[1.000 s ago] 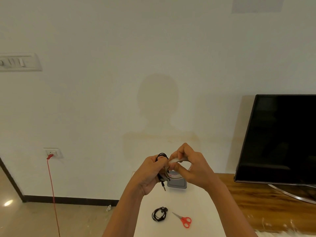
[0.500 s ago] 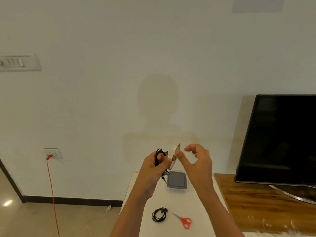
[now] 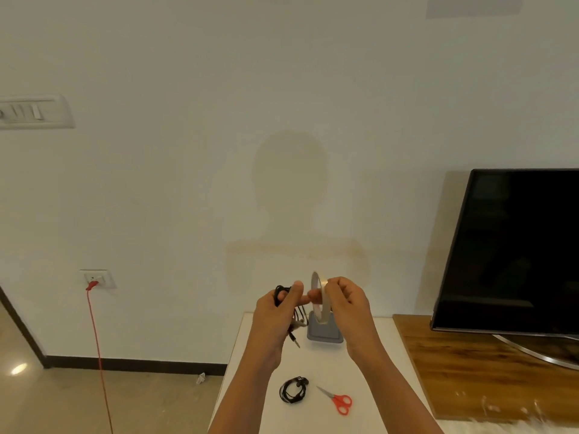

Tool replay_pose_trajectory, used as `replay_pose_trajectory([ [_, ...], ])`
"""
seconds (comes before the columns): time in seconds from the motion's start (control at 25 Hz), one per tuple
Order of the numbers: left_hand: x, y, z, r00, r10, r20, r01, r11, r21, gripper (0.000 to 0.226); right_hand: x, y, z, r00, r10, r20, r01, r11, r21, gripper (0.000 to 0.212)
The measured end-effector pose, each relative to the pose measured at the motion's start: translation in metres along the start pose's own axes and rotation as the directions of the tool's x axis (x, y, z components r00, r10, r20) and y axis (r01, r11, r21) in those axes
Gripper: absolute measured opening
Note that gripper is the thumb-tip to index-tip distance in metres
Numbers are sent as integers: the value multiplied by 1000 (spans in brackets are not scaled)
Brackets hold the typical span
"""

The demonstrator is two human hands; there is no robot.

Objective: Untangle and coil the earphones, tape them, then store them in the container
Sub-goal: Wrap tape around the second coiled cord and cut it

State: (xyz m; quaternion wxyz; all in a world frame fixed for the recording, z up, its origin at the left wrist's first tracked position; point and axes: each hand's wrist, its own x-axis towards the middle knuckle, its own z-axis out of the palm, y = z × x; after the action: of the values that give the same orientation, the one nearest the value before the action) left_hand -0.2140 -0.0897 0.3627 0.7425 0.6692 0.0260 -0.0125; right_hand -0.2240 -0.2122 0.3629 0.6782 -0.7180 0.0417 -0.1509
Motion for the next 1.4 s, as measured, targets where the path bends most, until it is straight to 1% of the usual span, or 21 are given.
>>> replay_pose_trajectory([
  [0.08, 6, 1, -1, 994, -34, -104, 32, 999, -21, 37, -3, 1, 2, 999, -11, 47, 13, 999, -35, 20],
  [0.12, 8, 1, -1, 993, -43, -112, 41, 999, -21, 40, -5, 2, 3, 997, -8, 83, 11, 999, -36, 19],
  [0.2, 10, 4, 2, 996, -56, -67, 56, 998, -2, 42, -9, 0, 6, 988, 8, 155, -3, 1000, -31, 17],
  [0.24, 9, 4, 3, 997, -54, -51, 54, 999, 4, 39, -9, 1, 7, 984, 10, 181, -4, 999, -34, 16],
  [0.32, 9, 4, 3, 998, -28, -59, 27, 999, -18, 30, -10, 1, 7, 977, -1, 214, 10, 999, -40, 14],
  [0.44, 12, -1, 1, 996, -18, -85, 11, 997, -81, 27, -11, 1, 5, 966, 13, 256, -17, 1000, 16, 13],
  [0.68, 14, -3, 1, 995, -6, -98, -8, 991, -135, 24, -11, 2, 5, 968, 4, 253, -25, 997, 78, 15],
  [0.88, 15, -3, 1, 994, 22, -103, -34, 993, -117, 26, -11, 1, 7, 968, 22, 250, -56, 990, 131, 18],
  [1.08, 14, -1, 1, 993, 37, -112, -52, 990, -131, 32, -8, 5, 7, 972, 15, 236, -46, 991, 129, 21],
  [1.12, 15, 0, 1, 993, 40, -114, -54, 990, -129, 31, -8, 5, 7, 972, 11, 235, -44, 990, 134, 22],
  [1.28, 15, 0, 2, 993, 43, -111, -58, 989, -137, 27, -7, 2, 8, 970, 36, 240, -76, 984, 162, 16],
  [1.4, 14, 0, 3, 993, 40, -113, -56, 988, -143, 27, -6, 2, 8, 968, 31, 251, -77, 981, 177, 15],
])
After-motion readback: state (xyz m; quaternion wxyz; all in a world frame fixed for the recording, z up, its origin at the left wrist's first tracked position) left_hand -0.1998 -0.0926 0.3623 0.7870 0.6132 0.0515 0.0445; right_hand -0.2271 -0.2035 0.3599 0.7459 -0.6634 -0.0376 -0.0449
